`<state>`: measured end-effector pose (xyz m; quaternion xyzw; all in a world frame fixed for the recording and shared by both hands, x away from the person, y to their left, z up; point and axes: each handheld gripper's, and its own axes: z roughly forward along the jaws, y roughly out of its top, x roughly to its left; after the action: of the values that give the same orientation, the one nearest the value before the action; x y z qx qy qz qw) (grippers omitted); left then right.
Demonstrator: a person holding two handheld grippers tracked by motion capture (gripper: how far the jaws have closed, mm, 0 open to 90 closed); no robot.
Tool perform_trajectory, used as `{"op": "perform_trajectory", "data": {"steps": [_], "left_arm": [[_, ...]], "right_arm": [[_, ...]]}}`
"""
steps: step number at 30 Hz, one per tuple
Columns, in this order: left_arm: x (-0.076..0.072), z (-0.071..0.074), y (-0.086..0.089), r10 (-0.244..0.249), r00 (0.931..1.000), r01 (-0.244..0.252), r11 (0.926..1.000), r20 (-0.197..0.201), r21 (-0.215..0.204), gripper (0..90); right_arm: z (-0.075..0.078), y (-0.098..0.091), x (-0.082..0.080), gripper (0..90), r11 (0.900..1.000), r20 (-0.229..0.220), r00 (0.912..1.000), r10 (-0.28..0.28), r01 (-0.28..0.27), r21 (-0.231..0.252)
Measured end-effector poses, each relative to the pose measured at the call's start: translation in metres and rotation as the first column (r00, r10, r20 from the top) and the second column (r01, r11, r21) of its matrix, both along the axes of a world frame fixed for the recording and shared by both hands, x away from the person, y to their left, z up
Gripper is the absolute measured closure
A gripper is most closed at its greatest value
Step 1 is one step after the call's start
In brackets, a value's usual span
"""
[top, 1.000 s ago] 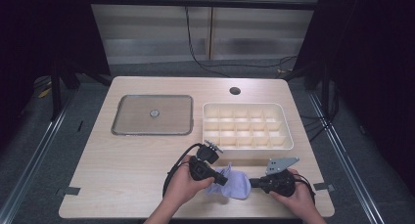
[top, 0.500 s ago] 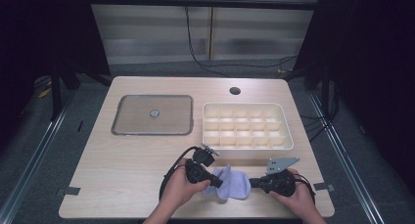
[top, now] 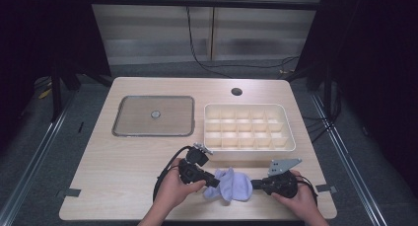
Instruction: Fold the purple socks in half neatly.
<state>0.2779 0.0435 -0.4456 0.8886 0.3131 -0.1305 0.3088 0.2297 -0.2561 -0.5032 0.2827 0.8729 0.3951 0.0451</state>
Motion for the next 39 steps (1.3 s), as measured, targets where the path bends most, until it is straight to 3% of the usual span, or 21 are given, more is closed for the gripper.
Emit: {"op": "perform_trajectory", "data": {"steps": [7,15,22,31,39], "left_arm": [[0.000,-0.008,-0.009,-0.019,0.9994,0.019,0.9998,-0.028,0.001,67.1],[0.002,-0.013,-0.016,0.005,0.9982,-0.006,0.9998,-0.061,-0.019,68.7],[0.001,-0.019,-0.024,0.004,0.9954,-0.002,0.9999,-0.096,0.012,82.0],[0.002,-0.004,-0.019,0.011,0.9954,-0.011,0.9999,-0.095,-0.006,84.5],[0.002,0.003,-0.035,-0.016,0.9963,0.015,0.9998,-0.084,-0.014,84.8]], "right_arm": [[0.000,0.000,0.000,88.6,1.0000,0.000,1.0000,-0.001,0.001,-0.001],[0.000,0.000,0.000,88.5,1.0000,-0.003,1.0000,0.000,0.000,-0.002],[0.000,0.000,0.000,88.5,1.0000,-0.003,1.0000,-0.002,0.002,0.002],[0.000,0.000,0.000,88.5,1.0000,-0.003,1.0000,0.000,0.000,0.003],[0.000,0.001,0.000,88.5,1.0000,-0.005,1.0000,0.001,-0.001,0.005]]}}
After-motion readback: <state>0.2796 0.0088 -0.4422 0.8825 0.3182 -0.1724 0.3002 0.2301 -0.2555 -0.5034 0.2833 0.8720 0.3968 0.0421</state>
